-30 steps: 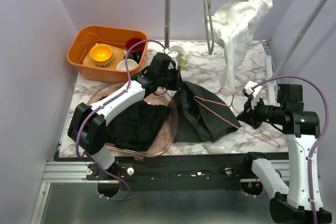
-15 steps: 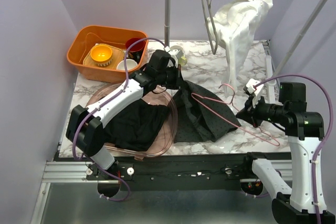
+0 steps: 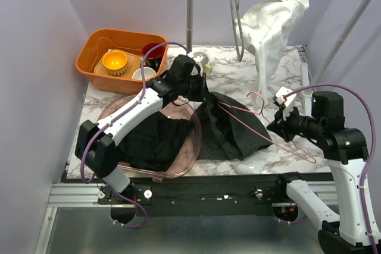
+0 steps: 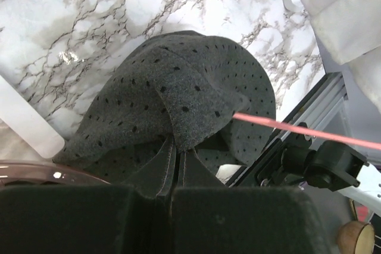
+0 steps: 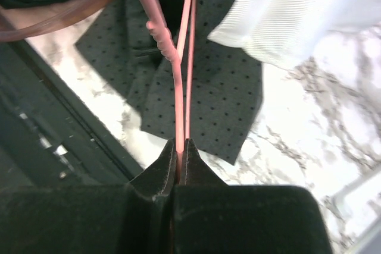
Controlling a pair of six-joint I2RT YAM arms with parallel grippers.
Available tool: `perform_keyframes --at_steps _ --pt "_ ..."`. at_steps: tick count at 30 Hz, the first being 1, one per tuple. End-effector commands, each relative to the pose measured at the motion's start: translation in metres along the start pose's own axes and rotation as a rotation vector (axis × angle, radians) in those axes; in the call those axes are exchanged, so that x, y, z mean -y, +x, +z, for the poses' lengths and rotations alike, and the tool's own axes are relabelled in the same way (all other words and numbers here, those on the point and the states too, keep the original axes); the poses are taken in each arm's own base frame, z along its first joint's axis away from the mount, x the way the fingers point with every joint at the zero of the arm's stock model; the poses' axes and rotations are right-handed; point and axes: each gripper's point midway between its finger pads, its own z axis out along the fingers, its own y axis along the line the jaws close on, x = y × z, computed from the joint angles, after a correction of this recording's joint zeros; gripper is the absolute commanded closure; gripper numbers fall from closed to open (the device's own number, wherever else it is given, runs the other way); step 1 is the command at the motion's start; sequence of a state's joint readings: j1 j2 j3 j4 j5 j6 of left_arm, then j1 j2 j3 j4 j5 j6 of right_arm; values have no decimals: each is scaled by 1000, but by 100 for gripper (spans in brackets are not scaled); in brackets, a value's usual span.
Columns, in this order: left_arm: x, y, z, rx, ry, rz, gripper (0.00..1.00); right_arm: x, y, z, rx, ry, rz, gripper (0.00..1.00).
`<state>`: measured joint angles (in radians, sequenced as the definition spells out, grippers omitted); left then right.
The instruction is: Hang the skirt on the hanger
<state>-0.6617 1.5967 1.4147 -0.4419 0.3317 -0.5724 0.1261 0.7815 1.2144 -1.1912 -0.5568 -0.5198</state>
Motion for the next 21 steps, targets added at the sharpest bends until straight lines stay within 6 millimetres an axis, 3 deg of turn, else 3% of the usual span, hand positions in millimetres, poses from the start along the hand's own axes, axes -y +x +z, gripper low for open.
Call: perform_keyframes --at_steps 1,7,12,14,15,17,21 --pt "11 4 -19 5 26 11 100 23 0 1 1 128 -9 99" --pt "58 7 -33 -20 183 18 100 -12 -8 30 51 -151 -27 99" --pt "84 8 -41 -22 254 27 100 -32 -29 36 112 -216 -91 99" --pt "91 9 -43 -28 276 11 100 -27 -36 38 123 -177 -55 99" --pt "94 8 -44 -25 288 11 100 -8 -41 40 129 -76 -49 99" --pt "104 10 -50 -21 314 8 100 3 -43 42 135 -21 -43 99" --pt "126 15 -65 -7 380 0 100 -16 -50 48 209 -131 -53 99"
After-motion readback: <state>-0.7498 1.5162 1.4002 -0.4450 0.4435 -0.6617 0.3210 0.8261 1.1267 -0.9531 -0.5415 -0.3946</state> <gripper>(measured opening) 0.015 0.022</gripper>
